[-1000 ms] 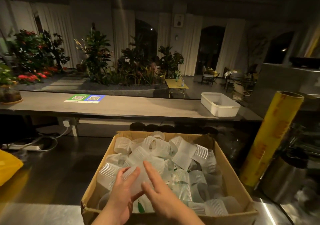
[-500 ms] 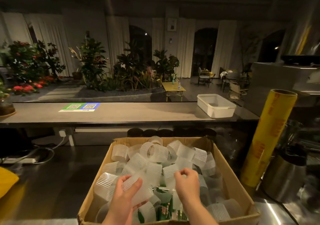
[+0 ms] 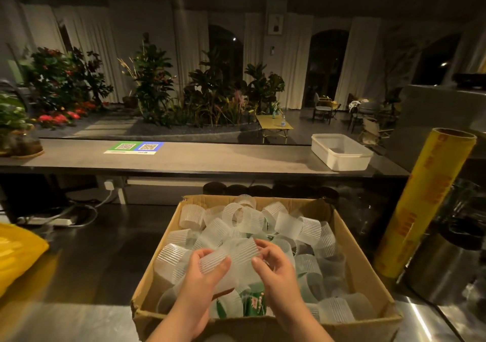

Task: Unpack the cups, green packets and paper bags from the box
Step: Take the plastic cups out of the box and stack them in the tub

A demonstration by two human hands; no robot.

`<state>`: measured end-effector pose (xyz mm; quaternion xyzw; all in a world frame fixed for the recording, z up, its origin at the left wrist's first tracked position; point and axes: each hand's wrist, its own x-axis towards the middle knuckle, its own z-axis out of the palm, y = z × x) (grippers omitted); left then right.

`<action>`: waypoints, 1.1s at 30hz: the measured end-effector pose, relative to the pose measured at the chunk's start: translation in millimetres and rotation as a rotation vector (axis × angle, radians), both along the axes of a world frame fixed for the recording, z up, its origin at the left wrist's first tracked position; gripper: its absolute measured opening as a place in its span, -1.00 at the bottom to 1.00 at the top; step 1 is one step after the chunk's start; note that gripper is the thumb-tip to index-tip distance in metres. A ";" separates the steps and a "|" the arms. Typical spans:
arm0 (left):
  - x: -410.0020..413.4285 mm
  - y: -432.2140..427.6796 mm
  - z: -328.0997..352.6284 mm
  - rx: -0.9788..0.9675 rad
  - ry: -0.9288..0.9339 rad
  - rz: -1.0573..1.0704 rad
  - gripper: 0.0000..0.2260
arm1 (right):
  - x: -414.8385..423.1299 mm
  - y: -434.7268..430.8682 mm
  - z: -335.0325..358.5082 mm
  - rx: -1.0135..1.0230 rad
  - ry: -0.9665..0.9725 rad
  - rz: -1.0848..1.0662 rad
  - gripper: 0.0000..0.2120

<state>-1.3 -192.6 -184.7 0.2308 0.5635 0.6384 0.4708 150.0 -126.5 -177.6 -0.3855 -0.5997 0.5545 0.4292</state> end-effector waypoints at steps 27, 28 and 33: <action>16.6 2.2 1.0 0.015 0.322 0.218 -0.52 | -39.2 40.1 -37.6 -0.073 -0.551 0.046 -0.60; 16.5 2.9 1.5 0.011 0.313 0.212 -0.54 | -40.0 42.6 -40.6 -0.060 -0.590 0.057 -0.65; 13.2 4.1 0.1 -0.023 0.302 0.191 -0.60 | -32.8 51.5 -34.5 -0.100 -0.373 -0.108 -0.91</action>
